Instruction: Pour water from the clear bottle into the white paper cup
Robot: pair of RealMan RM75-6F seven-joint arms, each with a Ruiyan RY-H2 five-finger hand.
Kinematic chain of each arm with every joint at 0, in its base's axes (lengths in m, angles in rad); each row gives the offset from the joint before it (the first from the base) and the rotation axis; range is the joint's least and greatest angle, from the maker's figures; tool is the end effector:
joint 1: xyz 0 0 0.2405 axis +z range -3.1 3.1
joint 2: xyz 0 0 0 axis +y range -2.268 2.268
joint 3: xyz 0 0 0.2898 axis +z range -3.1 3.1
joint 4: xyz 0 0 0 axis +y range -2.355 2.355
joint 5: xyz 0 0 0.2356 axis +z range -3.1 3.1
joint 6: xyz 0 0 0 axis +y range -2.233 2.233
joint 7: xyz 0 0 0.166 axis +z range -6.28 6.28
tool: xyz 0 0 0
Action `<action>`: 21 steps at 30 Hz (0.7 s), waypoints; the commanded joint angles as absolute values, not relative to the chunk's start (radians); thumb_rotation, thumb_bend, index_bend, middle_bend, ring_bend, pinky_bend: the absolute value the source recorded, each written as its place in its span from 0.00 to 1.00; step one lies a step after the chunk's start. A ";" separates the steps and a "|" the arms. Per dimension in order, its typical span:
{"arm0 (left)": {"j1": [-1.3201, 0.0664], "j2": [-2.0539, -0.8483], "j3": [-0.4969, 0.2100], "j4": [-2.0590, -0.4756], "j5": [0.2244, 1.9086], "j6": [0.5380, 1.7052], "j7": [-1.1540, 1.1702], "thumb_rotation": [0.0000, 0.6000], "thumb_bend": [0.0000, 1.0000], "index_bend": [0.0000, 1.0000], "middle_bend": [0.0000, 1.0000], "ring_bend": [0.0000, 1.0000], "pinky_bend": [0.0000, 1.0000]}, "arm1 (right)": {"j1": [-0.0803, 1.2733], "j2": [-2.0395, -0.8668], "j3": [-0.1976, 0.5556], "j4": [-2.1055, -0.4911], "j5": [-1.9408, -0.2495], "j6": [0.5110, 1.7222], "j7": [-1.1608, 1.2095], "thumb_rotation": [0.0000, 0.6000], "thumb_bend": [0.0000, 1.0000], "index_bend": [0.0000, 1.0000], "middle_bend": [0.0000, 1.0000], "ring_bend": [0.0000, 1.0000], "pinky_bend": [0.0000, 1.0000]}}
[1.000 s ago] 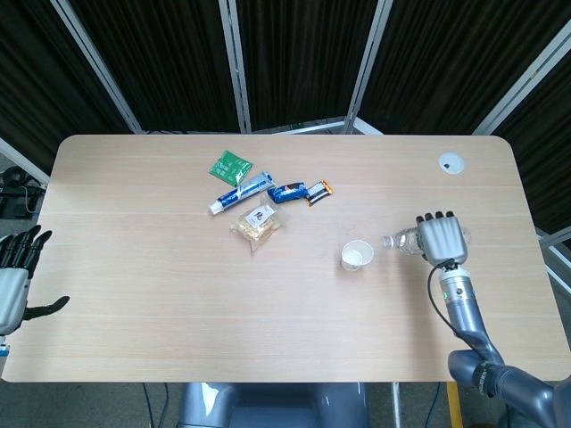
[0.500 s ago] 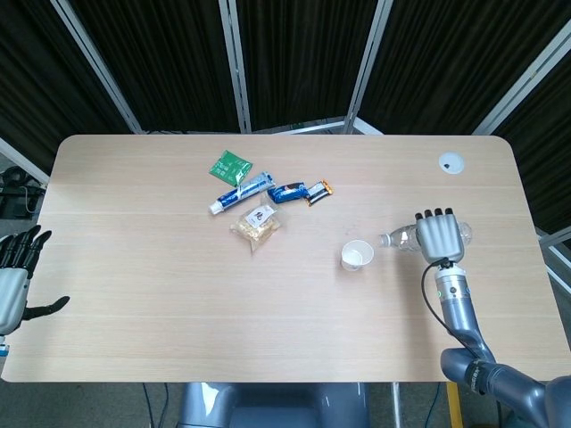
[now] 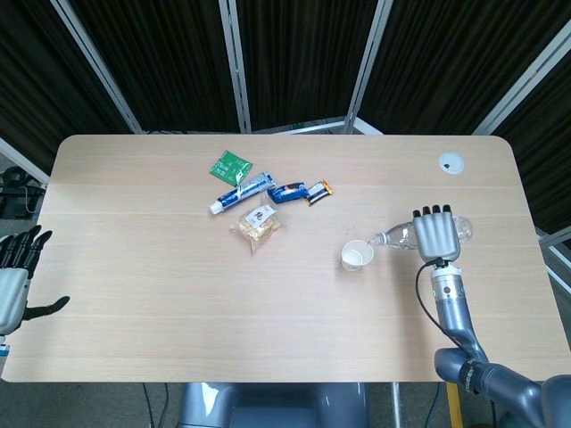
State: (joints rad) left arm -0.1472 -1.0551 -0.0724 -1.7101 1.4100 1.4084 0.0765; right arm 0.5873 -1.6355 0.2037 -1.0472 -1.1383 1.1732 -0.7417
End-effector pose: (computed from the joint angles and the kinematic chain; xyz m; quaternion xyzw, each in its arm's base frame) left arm -0.3364 0.2322 0.1598 -0.6008 -0.3929 -0.3663 0.5920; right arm -0.3000 -0.4185 0.0141 0.6877 -0.1705 0.1901 0.6796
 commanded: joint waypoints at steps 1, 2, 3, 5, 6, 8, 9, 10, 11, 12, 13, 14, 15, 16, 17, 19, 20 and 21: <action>-0.147 -1.055 -0.072 -1.710 1.410 1.409 0.076 1.00 0.00 0.00 0.00 0.00 0.00 | 0.588 -1.633 0.209 -1.060 -1.132 1.180 -0.758 1.00 0.57 0.48 0.61 0.55 0.51; -0.147 -1.055 -0.073 -1.710 1.410 1.409 0.075 1.00 0.00 0.00 0.00 0.00 0.00 | 0.588 -1.633 0.210 -1.062 -1.131 1.181 -0.762 1.00 0.57 0.48 0.61 0.55 0.51; -0.147 -1.054 -0.073 -1.710 1.410 1.409 0.075 1.00 0.00 0.00 0.00 0.00 0.00 | 0.589 -1.632 0.210 -1.066 -1.130 1.183 -0.768 1.00 0.57 0.48 0.61 0.55 0.51; -0.147 -1.054 -0.073 -1.710 1.410 1.409 0.074 1.00 0.00 0.00 0.00 0.00 0.00 | 0.590 -1.631 0.211 -1.070 -1.131 1.187 -0.777 1.00 0.57 0.48 0.61 0.55 0.51; -0.147 -1.053 -0.073 -1.710 1.410 1.409 0.074 1.00 0.00 0.00 0.00 0.00 0.00 | 0.590 -1.630 0.211 -1.072 -1.131 1.188 -0.781 1.00 0.57 0.48 0.61 0.55 0.51; -0.147 -1.053 -0.073 -1.710 1.410 1.409 0.074 1.00 0.00 0.00 0.00 0.00 0.00 | 0.590 -1.630 0.211 -1.076 -1.130 1.190 -0.785 1.00 0.57 0.48 0.61 0.55 0.51; -0.147 -1.053 -0.073 -1.711 1.410 1.409 0.073 1.00 0.00 0.00 0.00 0.00 0.00 | 0.590 -1.629 0.211 -1.078 -1.129 1.190 -0.787 1.00 0.57 0.48 0.61 0.55 0.51; -0.147 -1.053 -0.072 -1.711 1.411 1.410 0.073 1.00 0.00 0.00 0.00 0.00 0.00 | 0.589 -1.629 0.212 -1.080 -1.128 1.190 -0.788 1.00 0.57 0.48 0.61 0.55 0.51; -0.147 -1.052 -0.073 -1.711 1.410 1.410 0.072 1.00 0.00 0.00 0.00 0.00 0.00 | 0.589 -1.630 0.212 -1.081 -1.126 1.189 -0.790 1.00 0.57 0.48 0.61 0.55 0.51; -0.147 -1.052 -0.073 -1.711 1.410 1.410 0.072 1.00 0.00 0.00 0.00 0.00 0.00 | 0.589 -1.630 0.211 -1.080 -1.126 1.189 -0.792 1.00 0.57 0.48 0.61 0.55 0.51; -0.147 -1.052 -0.073 -1.711 1.410 1.410 0.071 1.00 0.00 0.00 0.00 0.00 0.00 | 0.589 -1.631 0.211 -1.080 -1.126 1.189 -0.793 1.00 0.57 0.48 0.61 0.55 0.51; -0.147 -1.052 -0.073 -1.711 1.410 1.409 0.071 1.00 0.00 0.00 0.00 0.00 0.00 | 0.589 -1.631 0.211 -1.080 -1.125 1.188 -0.794 1.00 0.57 0.48 0.61 0.55 0.51; -0.147 -1.051 -0.073 -1.711 1.409 1.409 0.071 1.00 0.00 0.00 0.00 0.00 0.00 | 0.589 -1.631 0.211 -1.080 -1.124 1.188 -0.794 1.00 0.57 0.48 0.61 0.55 0.51; -0.148 -1.051 -0.073 -1.711 1.409 1.408 0.071 1.00 0.00 0.00 0.00 0.00 0.00 | 0.589 -1.631 0.210 -1.079 -1.124 1.188 -0.794 1.00 0.57 0.48 0.61 0.55 0.51; -0.148 -1.051 -0.073 -1.711 1.409 1.408 0.071 1.00 0.00 0.00 0.00 0.00 0.00 | 0.589 -1.631 0.210 -1.079 -1.124 1.188 -0.795 1.00 0.57 0.48 0.61 0.55 0.51; -0.148 -1.051 -0.073 -1.711 1.409 1.408 0.071 1.00 0.00 0.00 0.00 0.00 0.00 | 0.590 -1.631 0.209 -1.078 -1.126 1.188 -0.796 1.00 0.57 0.48 0.61 0.55 0.51; -0.148 -1.051 -0.073 -1.711 1.409 1.408 0.071 1.00 0.00 0.00 0.00 0.00 0.00 | 0.590 -1.631 0.208 -1.077 -1.127 1.189 -0.796 1.00 0.57 0.48 0.61 0.55 0.51; -0.148 -1.051 -0.073 -1.711 1.409 1.408 0.071 1.00 0.00 0.00 0.00 0.00 0.00 | 0.590 -1.631 0.208 -1.076 -1.128 1.190 -0.797 1.00 0.57 0.48 0.61 0.55 0.51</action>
